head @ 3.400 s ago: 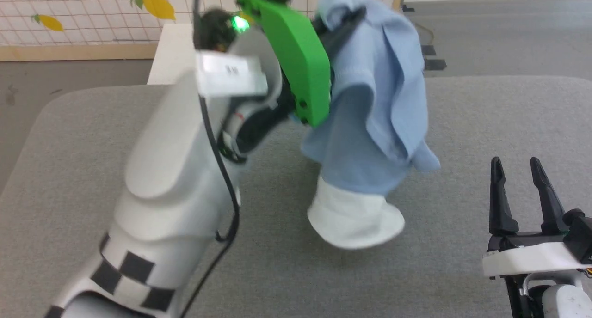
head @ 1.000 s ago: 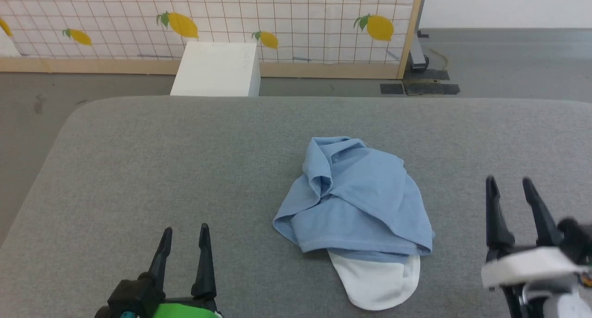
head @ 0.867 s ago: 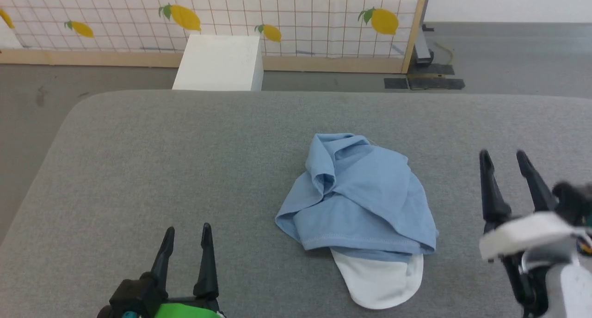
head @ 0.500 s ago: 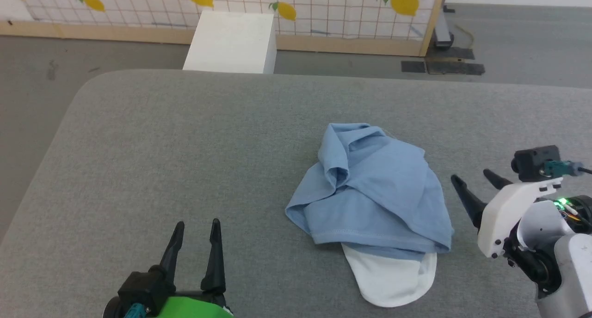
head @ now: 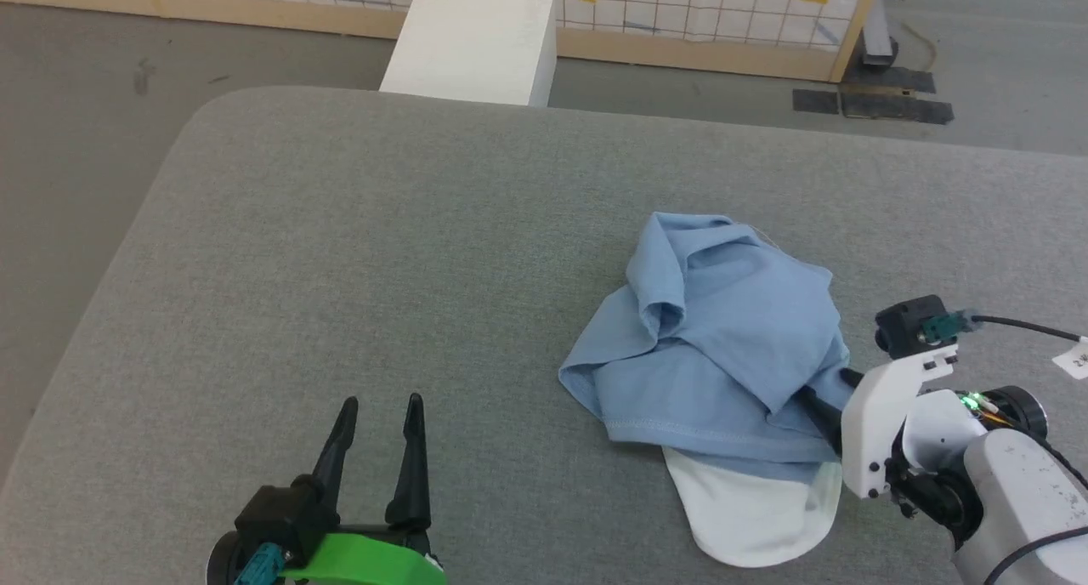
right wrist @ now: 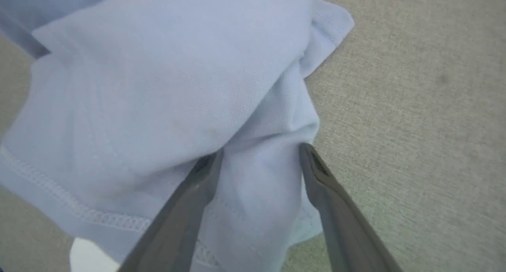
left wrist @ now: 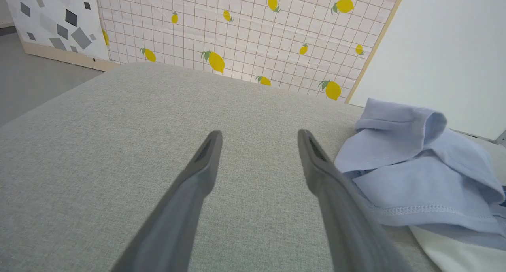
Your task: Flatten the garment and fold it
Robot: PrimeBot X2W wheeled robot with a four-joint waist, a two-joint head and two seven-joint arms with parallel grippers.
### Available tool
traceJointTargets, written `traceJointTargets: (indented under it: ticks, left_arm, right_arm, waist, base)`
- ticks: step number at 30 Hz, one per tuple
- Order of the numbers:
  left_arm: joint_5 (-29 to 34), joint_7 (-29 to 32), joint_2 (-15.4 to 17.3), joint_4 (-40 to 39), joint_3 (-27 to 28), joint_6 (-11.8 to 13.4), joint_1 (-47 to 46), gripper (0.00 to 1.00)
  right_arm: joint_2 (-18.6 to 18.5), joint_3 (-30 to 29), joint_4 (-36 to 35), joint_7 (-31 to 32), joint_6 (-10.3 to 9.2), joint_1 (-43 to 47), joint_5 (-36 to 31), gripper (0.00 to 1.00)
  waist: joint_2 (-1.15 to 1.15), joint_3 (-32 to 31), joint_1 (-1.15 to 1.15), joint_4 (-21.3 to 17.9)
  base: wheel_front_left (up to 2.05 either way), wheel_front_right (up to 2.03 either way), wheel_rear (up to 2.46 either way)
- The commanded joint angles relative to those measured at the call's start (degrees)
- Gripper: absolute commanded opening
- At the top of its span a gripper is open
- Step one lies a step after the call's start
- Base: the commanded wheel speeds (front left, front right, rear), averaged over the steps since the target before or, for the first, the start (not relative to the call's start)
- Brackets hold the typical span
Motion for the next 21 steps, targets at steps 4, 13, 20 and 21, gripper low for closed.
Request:
traceJointTargets:
  ticks: [4, 13, 20, 21]
  left_arm:
    - [-1.0, -0.3, -0.2, 0.4, 0.4, 0.3, -0.9, 1.00]
    - [-1.6, -0.3, -0.2, 0.6, 1.0, 0.9, 0.3, 1.00]
    - [-1.2, -0.3, -0.2, 0.0, 1.5, 1.0, 1.7, 1.00]
    - [-1.2, -0.3, -0.2, -0.1, 1.6, 1.0, 1.7, 1.00]
  right_arm:
    - [0.1, -0.4, 2.5, -4.3, -0.09, -2.5, 0.1, 0.00]
    - [-2.3, -2.9, 1.1, -9.2, -0.09, -7.4, 0.8, 0.00]
    - [-8.2, -10.5, -5.8, -5.9, -0.09, -11.9, -1.4, 0.00]
    - [-9.0, -11.7, -6.4, -4.9, -0.09, -11.9, -2.0, 0.00]
  waist:
    - [0.00, -0.4, 0.00, -0.2]
    - [0.00, -4.3, 0.00, -3.0]
    - [0.00, -5.8, 0.00, -5.2]
    - [0.00, -5.7, 0.00, -5.4]
  base:
    - [0.00, 0.00, 0.00]
    - [0.00, 0.00, 0.00]
    - [0.00, 0.00, 0.00]
    - [0.00, 0.00, 0.00]
